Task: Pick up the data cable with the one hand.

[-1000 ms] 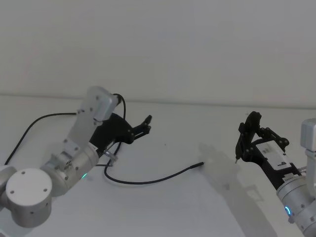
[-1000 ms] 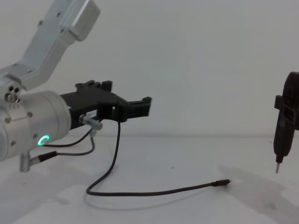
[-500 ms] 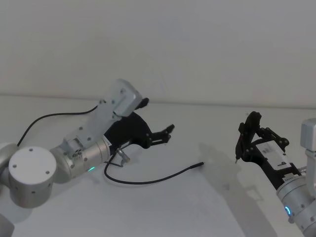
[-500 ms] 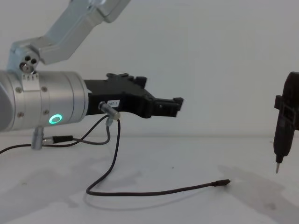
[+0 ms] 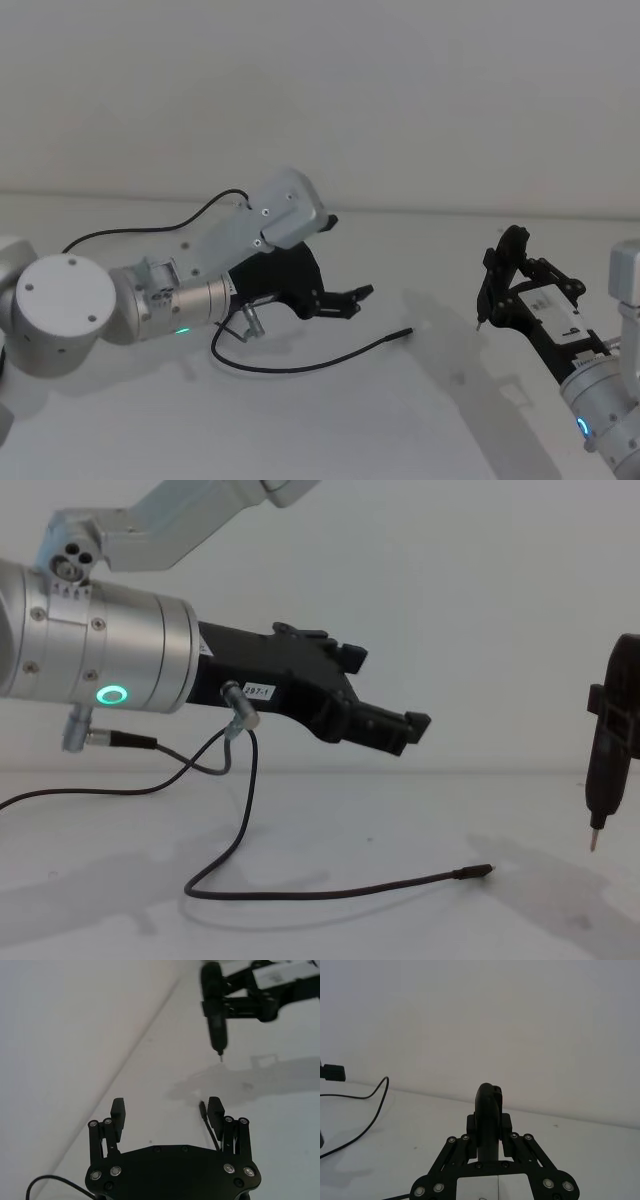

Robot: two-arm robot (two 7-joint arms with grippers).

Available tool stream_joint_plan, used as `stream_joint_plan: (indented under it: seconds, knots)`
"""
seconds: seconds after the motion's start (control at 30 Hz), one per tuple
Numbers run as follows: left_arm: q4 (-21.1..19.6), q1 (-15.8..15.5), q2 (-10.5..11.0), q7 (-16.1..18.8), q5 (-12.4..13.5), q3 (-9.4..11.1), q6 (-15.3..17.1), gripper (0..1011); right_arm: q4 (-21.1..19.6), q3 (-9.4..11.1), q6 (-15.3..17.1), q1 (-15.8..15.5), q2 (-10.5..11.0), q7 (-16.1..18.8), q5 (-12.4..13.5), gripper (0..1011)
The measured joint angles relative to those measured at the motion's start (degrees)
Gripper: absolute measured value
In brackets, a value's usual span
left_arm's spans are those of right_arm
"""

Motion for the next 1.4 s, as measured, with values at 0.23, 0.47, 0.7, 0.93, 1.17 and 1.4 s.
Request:
stream_joint_plan:
  seconds: [0.23,0.47,0.7,0.93,1.17,1.4]
  knots:
    - [-0.7,-3.16,2.07,-4.73,2.8,2.58,0.27,1001,0.0,0.0,0.0,0.0,0.0,0.0,0.0,268]
    - [-1.38,-5.9,3.77,-8.78,6.06,5.13,0.28,1001,0.0,0.0,0.0,0.0,0.0,0.0,0.0,268]
    - [-2.15,-8.27,5.1,-12.53,9.7,7.87,0.74,1001,0.0,0.0,0.0,0.0,0.0,0.0,0.0,268]
    - [-2.57,-9.24,5.49,-14.53,11.95,9.64,2.32,1001,0.0,0.0,0.0,0.0,0.0,0.0,0.0,268]
    - [-2.3,-8.71,4.68,-14.47,13.0,10.05,5.07,1001,0.0,0.0,0.0,0.0,0.0,0.0,0.0,268]
    - [-1.15,-7.76,3.1,-13.35,13.29,9.93,7.96,1001,0.0,0.0,0.0,0.0,0.0,0.0,0.0,268]
